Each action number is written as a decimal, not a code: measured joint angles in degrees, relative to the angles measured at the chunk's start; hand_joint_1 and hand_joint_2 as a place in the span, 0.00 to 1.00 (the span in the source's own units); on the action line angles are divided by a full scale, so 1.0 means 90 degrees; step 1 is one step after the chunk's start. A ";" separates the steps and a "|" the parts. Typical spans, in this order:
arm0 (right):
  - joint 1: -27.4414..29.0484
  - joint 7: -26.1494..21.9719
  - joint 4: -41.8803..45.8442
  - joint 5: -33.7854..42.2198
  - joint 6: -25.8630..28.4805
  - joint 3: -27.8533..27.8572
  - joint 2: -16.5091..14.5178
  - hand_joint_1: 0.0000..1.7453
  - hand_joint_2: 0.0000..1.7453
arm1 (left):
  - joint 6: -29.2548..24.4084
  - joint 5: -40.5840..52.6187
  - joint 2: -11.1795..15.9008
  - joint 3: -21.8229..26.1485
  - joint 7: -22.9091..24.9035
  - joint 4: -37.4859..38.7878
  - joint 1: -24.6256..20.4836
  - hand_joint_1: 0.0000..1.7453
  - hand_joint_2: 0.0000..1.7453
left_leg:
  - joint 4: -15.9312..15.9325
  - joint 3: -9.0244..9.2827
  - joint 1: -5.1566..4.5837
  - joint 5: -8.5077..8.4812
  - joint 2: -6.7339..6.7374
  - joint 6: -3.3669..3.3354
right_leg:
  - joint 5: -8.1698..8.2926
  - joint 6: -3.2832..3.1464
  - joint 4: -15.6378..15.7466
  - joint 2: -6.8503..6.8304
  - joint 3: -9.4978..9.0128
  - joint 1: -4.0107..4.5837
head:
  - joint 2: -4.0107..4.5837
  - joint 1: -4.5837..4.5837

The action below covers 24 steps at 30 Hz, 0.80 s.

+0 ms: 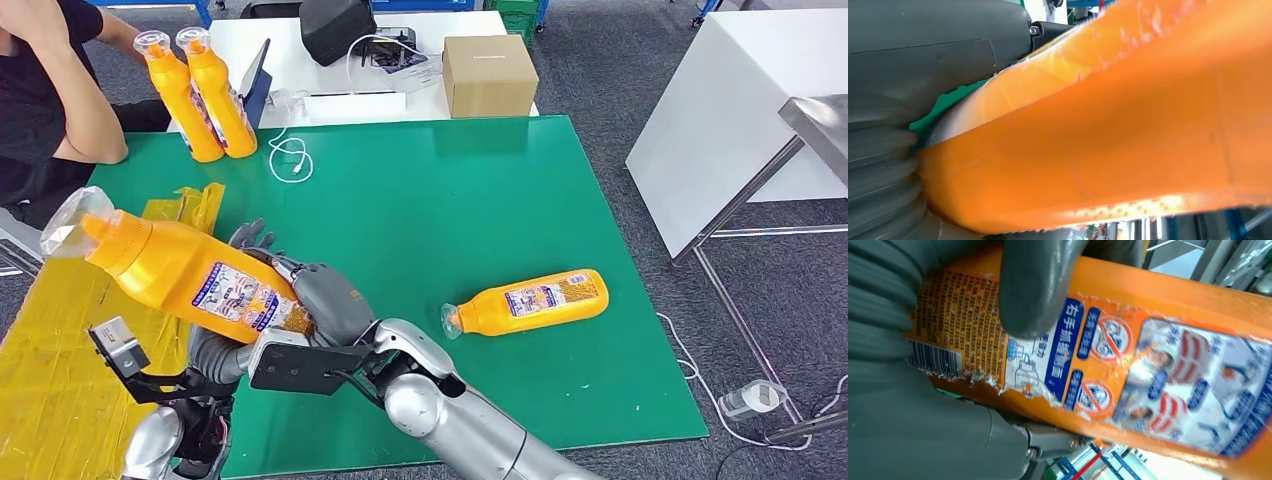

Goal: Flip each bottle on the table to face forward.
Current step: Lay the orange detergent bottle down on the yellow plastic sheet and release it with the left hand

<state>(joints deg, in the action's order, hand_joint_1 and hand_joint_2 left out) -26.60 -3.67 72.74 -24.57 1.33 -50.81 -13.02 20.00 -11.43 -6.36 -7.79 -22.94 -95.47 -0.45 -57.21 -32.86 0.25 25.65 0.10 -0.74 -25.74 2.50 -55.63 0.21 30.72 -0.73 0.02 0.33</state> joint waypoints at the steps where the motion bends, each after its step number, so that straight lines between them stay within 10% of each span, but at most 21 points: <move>1: -0.0014 0.0000 -0.0053 0.0000 0.0005 -0.0025 -0.0021 1.00 1.00 | 0.0004 -0.0018 0.0000 0.0008 0.0004 0.0000 -0.0001 0.00 1.00 | 0.0000 0.0000 0.0000 0.0000 0.0000 0.0000 | 0.0000 0.0000 0.0000 0.0000 0.0001 0.0000 | 0.0000 0.0001; 24: 0.0269 -0.0087 -0.0675 -0.0507 0.0268 -0.0132 0.0220 1.00 1.00 | -0.0025 -0.0198 0.0002 0.0152 0.0085 0.0002 0.0142 0.00 1.00 | 0.0000 -0.0006 0.0000 0.0000 0.0002 0.0000 | 0.0000 0.0000 0.0001 0.0001 0.0016 0.0000 | 0.0000 0.0001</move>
<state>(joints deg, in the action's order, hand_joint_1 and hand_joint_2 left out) -24.18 -4.46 66.67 -29.13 3.75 -52.00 -11.04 19.78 -13.21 -6.34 -6.43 -22.17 -95.45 0.82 -57.21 -32.92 0.26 25.66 0.12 -0.74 -25.74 2.50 -55.62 0.22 30.86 -0.73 0.02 0.34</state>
